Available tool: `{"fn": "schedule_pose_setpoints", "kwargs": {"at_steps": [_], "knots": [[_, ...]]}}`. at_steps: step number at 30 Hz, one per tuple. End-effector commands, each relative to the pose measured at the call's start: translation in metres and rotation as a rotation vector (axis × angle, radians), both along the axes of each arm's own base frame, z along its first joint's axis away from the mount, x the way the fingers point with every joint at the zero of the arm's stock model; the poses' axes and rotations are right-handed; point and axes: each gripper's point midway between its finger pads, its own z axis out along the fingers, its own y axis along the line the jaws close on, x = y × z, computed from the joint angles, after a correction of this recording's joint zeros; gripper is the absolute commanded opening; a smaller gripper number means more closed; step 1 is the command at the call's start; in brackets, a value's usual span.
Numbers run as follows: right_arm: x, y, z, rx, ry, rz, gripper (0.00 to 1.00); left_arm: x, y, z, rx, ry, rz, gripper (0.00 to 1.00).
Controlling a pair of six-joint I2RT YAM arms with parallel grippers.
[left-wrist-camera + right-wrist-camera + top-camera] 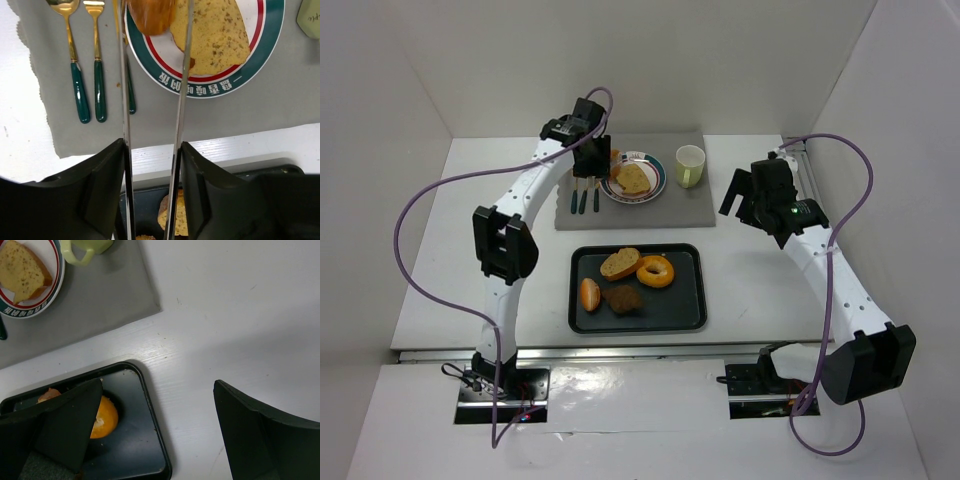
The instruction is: Place the bread
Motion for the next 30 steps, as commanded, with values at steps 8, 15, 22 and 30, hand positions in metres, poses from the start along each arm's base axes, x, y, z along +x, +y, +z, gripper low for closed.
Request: {"fn": "schedule_pose_setpoints", "kwargs": {"at_steps": [8,15,22,30], "knots": [[0.008,0.000,0.014,0.020,-0.047,-0.018,0.99,-0.006,-0.008,0.035,-0.030,-0.079,-0.070,0.64],[0.006,0.001,0.018,0.028,-0.056,-0.011,0.99,-0.036,-0.011,0.115,-0.025,-0.239,-0.059,0.63],[0.003,0.000,0.020,0.031,-0.066,-0.011,0.99,-0.131,-0.053,0.111,0.051,-0.182,-0.324,0.59],[0.001,-0.001,0.019,0.024,-0.066,-0.005,0.99,-0.268,-0.106,0.061,0.126,-0.067,-0.727,0.61]]}}
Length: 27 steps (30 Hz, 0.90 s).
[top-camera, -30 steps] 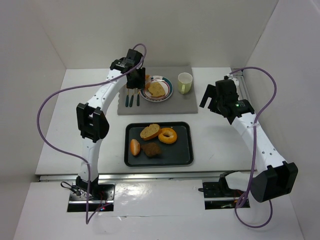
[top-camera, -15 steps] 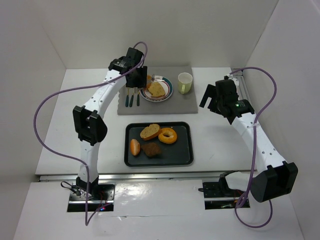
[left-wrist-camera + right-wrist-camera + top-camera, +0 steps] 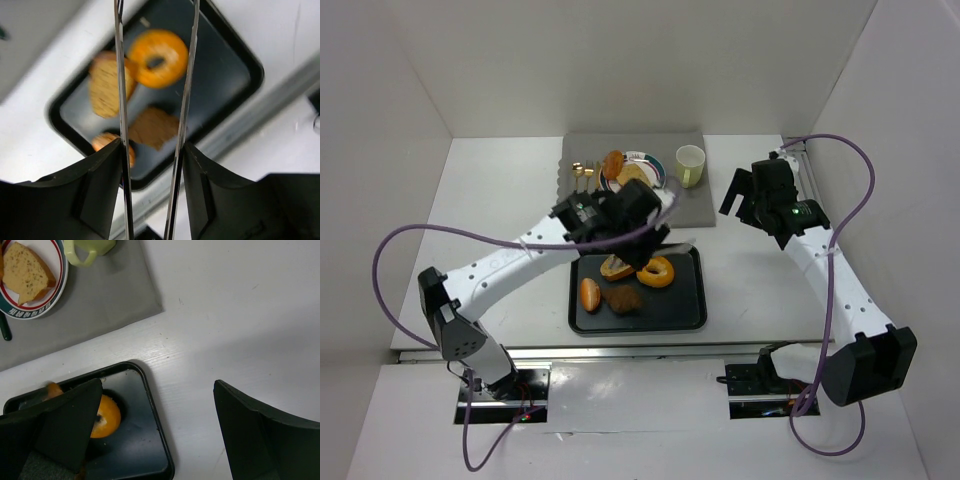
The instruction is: Place the bread
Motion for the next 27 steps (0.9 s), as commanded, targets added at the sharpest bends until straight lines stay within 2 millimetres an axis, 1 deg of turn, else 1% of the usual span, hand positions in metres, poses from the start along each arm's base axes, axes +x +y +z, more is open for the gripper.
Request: {"fn": "schedule_pose_setpoints", "kwargs": {"at_steps": [1,2,3,4,6,7,8,9,10,12,13,14,15,18,19,23,27], "knots": [[0.001,-0.001,0.017,0.011,-0.060,-0.001,0.99,-0.034,-0.007,-0.019,0.087,0.015,-0.120,0.61],[0.001,-0.001,0.017,0.011,-0.060,-0.001,0.99,-0.041,-0.007,-0.024,0.116,0.016,-0.145,0.61],[0.001,0.000,0.017,0.017,-0.058,0.006,0.99,-0.050,-0.012,-0.030,0.145,0.008,-0.172,0.61],[0.001,0.000,0.017,0.017,-0.058,0.006,0.99,-0.055,-0.009,-0.035,0.180,0.006,-0.188,0.61],[0.001,0.000,0.017,0.017,-0.058,0.006,0.99,-0.059,-0.009,-0.050,0.253,0.019,-0.199,0.61],[0.001,0.000,0.017,0.017,-0.058,0.006,0.99,-0.062,-0.005,-0.054,0.296,0.021,-0.214,0.61],[0.000,0.000,0.020,0.019,-0.067,0.006,0.99,-0.061,-0.004,-0.054,0.301,0.014,-0.209,0.61],[0.000,0.000,0.020,0.019,-0.067,0.006,0.99,-0.065,-0.007,-0.054,0.301,0.012,-0.223,0.61],[0.000,0.000,0.020,0.019,-0.067,0.006,0.99,-0.061,-0.002,-0.055,0.328,-0.008,-0.205,0.61],[-0.002,0.000,0.023,0.021,-0.078,0.006,0.99,-0.060,0.002,-0.056,0.343,-0.011,-0.199,0.62],[-0.002,0.000,0.023,0.021,-0.078,0.006,0.99,-0.059,0.004,-0.063,0.369,-0.004,-0.196,0.62],[-0.003,-0.001,0.019,0.019,-0.069,0.006,0.99,-0.061,0.005,-0.066,0.380,0.010,-0.188,0.62],[-0.003,-0.001,0.019,0.019,-0.069,0.006,0.99,-0.061,0.005,-0.066,0.380,0.010,-0.188,0.62],[-0.002,0.001,0.016,0.023,-0.059,0.013,0.99,-0.061,0.010,-0.077,0.425,0.033,-0.176,0.60],[-0.002,0.001,0.016,0.023,-0.058,0.013,0.99,-0.066,0.010,-0.082,0.424,0.055,-0.187,0.59],[0.000,0.001,0.017,0.016,-0.058,0.019,0.99,-0.078,0.008,-0.085,0.407,0.116,-0.220,0.56],[0.000,0.001,0.017,0.016,-0.058,0.019,0.99,-0.080,0.012,-0.093,0.423,0.126,-0.221,0.56]]}}
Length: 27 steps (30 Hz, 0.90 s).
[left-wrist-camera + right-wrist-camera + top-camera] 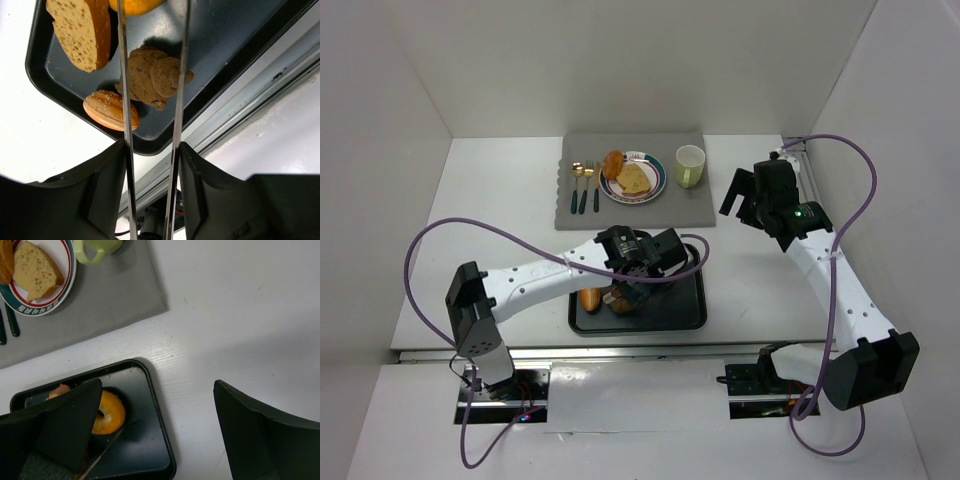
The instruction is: Place the bread
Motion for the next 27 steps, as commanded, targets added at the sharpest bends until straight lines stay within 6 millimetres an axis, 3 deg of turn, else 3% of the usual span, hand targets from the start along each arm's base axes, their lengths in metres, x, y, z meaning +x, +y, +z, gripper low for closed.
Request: {"fn": "schedule_pose_setpoints", "kwargs": {"at_steps": [1,5,10,14,17,20,22,27], "knots": [[0.004,-0.001,0.012,0.001,-0.042,0.000,0.99,-0.007,0.004,-0.004,0.006,0.029,-0.009,0.55],[0.004,-0.001,0.012,0.001,-0.042,0.000,0.99,-0.010,-0.005,-0.003,-0.002,0.046,-0.023,0.49],[0.005,-0.001,0.010,0.002,-0.043,0.000,0.99,-0.013,-0.029,-0.004,-0.013,0.073,-0.039,0.39],[0.003,-0.002,0.008,0.000,-0.034,0.000,0.99,-0.008,-0.038,-0.002,-0.043,0.061,0.009,0.38],[0.002,-0.004,0.004,-0.008,-0.026,-0.006,0.99,-0.004,-0.054,0.002,-0.098,0.053,0.029,0.44],[0.002,-0.004,0.004,-0.008,-0.026,-0.006,0.99,-0.002,-0.057,0.008,-0.102,0.051,0.029,0.51],[0.002,-0.004,0.004,-0.008,-0.026,-0.006,0.99,0.000,-0.048,0.004,-0.048,0.039,0.030,0.56],[0.000,-0.004,0.003,-0.008,-0.026,-0.006,0.99,0.003,-0.033,0.008,0.009,0.009,0.013,0.58]]}}
